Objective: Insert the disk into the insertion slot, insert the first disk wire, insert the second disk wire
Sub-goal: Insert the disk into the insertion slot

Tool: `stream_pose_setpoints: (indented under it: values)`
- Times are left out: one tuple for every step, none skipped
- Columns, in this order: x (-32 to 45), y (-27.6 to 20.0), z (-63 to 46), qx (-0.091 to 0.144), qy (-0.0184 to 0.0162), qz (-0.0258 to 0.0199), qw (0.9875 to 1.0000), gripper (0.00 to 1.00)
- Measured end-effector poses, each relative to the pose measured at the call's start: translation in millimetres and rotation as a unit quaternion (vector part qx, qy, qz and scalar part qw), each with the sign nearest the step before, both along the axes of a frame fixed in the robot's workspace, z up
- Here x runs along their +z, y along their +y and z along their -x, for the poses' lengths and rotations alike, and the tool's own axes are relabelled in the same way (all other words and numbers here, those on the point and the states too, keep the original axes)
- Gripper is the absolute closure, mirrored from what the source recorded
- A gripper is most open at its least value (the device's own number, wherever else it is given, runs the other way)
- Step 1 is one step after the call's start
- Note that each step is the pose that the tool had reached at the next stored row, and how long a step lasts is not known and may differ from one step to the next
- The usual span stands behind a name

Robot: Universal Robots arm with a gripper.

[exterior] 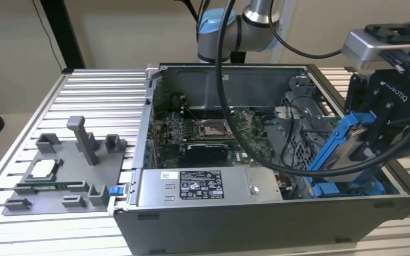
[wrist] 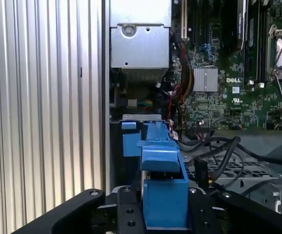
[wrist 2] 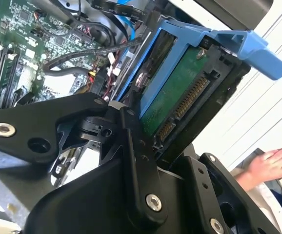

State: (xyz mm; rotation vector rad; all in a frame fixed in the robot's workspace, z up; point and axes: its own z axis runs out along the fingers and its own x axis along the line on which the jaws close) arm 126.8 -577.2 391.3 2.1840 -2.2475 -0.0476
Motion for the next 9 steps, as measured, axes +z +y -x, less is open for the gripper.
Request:
stream_pose_setpoints:
  values:
    - [-1.8,0.0,0.0,0.0,0.0,0.0,1.0,1.0]
    - [-3.7,0.0,0.0,0.0,0.0,0.0,1.0,1.0]
    - [-5.5,0.0,0.0,0.0,0.0,0.0,1.0,1.0]
    - [-7.3,0.0,0.0,-0.001,0.0,0.0,1.0,1.0]
    - [-9.1,0.0,0.0,-0.001,0.0,0.0,1.0,1.0]
    - [-11.0,0.0,0.0,-0.001,0.0,-0.0001,1.0,1.0]
    - [-12.8,0.0,0.0,-0.001,0.0,0.0,1.0,1.0]
    - [-14.6,0.0,0.0,-0.001,0.0,-0.0001,1.0,1.0]
    - [-16.3,0.0,0.0,-0.001,0.0,-0.0001,1.0,1.0]
